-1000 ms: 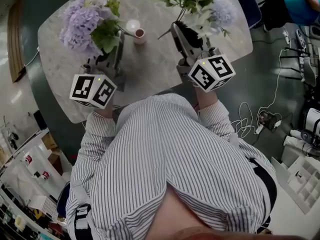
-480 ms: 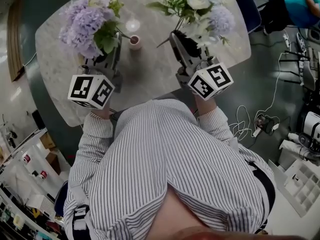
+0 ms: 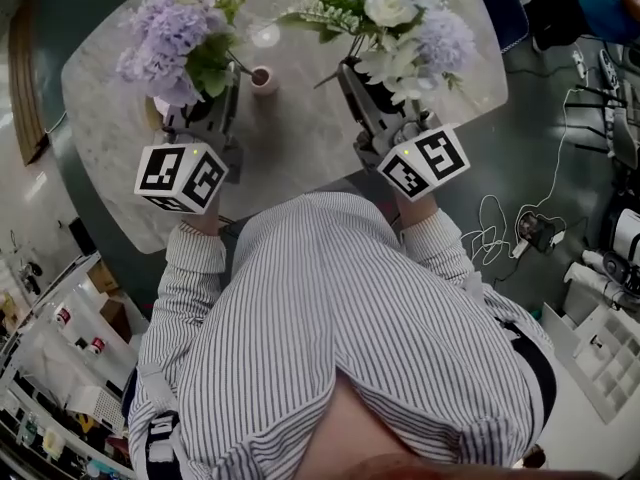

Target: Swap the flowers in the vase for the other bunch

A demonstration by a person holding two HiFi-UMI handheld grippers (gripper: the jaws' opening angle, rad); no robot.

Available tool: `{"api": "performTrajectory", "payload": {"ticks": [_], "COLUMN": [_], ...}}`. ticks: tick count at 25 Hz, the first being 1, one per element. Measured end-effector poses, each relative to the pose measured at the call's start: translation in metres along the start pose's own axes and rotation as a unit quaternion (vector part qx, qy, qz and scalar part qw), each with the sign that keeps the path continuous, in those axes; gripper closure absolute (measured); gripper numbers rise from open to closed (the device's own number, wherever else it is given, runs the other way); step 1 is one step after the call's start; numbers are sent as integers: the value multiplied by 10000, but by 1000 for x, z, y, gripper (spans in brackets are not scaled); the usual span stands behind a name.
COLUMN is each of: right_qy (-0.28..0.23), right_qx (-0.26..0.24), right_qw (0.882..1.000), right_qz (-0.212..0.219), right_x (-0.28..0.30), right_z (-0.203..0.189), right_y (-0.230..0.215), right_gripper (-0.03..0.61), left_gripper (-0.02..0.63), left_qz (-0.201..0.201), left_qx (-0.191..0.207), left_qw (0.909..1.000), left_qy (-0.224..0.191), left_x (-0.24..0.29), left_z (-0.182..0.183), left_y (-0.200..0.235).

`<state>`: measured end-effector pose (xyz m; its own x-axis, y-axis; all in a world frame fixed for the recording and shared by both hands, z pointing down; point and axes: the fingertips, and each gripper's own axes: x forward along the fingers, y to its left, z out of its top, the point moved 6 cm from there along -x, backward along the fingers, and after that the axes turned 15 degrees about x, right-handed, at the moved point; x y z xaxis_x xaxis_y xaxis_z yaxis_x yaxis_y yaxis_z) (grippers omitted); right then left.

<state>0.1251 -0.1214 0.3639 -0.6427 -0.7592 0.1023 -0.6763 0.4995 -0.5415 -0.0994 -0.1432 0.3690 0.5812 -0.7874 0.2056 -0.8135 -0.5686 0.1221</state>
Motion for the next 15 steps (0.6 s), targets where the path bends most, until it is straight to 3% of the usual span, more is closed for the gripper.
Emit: {"api": "performTrajectory", "payload": {"ticks": [15], "right_qy": [-77], "right_qx": [-87], "right_qw": [9998], "right_qz": [-175], "right_x": [-10], "right_z": [-13], "right_y": [-4], "right_gripper": [540], "left_gripper": [566], "left_qz": [-130], "left_qx": [-2], "left_qw": [9990], "left_qy": [423], "left_x": [12], "left_z": [-27], "left_y": [1]}}
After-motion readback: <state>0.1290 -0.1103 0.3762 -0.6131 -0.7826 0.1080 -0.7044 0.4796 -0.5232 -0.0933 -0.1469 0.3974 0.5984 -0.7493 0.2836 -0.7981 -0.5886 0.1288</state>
